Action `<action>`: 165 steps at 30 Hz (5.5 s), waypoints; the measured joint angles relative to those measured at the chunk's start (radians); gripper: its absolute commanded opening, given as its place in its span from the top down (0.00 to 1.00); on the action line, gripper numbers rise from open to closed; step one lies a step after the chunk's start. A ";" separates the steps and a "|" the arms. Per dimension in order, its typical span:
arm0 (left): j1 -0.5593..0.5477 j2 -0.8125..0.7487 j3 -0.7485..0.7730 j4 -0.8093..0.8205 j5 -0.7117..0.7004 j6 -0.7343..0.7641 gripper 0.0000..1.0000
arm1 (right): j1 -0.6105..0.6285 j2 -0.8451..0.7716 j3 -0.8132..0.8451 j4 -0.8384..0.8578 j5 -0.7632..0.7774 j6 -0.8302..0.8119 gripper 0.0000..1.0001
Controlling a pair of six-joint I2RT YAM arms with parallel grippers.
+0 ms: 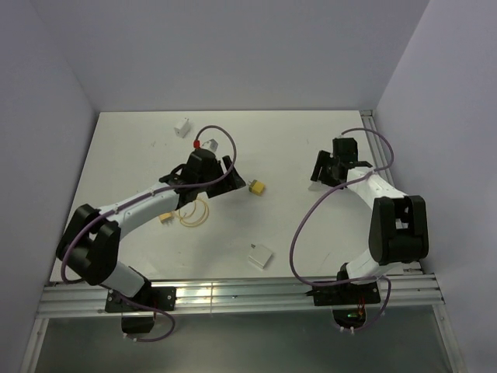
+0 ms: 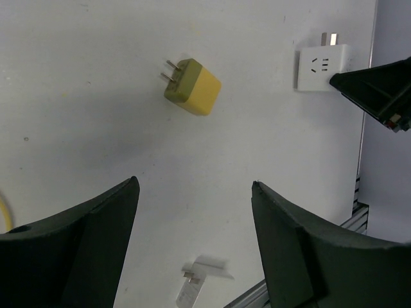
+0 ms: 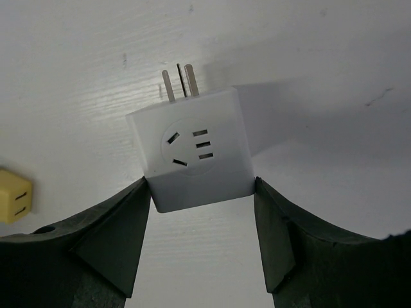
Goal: Insert the plug
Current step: Pick up the plug from the center of the board, then adjust the socket at the center of the board, then adjust the plug.
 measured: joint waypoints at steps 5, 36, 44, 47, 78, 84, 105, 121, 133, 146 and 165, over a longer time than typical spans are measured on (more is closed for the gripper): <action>-0.015 0.108 0.067 -0.015 -0.002 0.000 0.24 | 0.000 -0.039 -0.054 0.039 -0.112 0.004 1.00; -0.122 0.387 0.443 -0.264 -0.253 0.089 0.25 | -0.078 -0.056 -0.156 0.164 -0.389 0.116 0.95; -0.224 0.499 0.501 -0.307 -0.423 0.130 0.26 | -0.086 -0.060 -0.172 0.191 -0.393 0.130 0.93; -0.240 0.541 0.530 -0.323 -0.460 0.141 0.27 | -0.088 -0.062 -0.177 0.199 -0.394 0.134 0.92; -0.283 0.691 0.689 -0.328 -0.611 0.223 0.36 | -0.151 -0.049 -0.201 0.264 -0.418 0.168 0.72; -0.283 0.694 0.689 -0.325 -0.610 0.229 0.44 | -0.151 -0.051 -0.201 0.261 -0.418 0.167 0.73; -0.283 0.694 0.684 -0.296 -0.604 0.229 0.46 | 0.088 -0.042 -0.079 0.085 -0.106 0.141 0.71; -0.283 0.696 0.672 -0.303 -0.591 0.227 0.38 | 0.128 -0.019 -0.050 0.070 -0.051 0.141 0.68; -0.282 0.695 0.663 -0.290 -0.585 0.230 1.00 | 0.152 -0.018 -0.042 0.057 -0.026 0.137 0.52; -0.264 0.369 0.354 -0.157 -0.541 0.219 1.00 | 0.164 -0.210 -0.041 -0.091 -0.031 0.137 0.21; -0.297 -0.042 -0.043 0.333 -0.158 0.260 1.00 | 0.303 -0.513 -0.074 -0.032 -0.282 0.377 0.44</action>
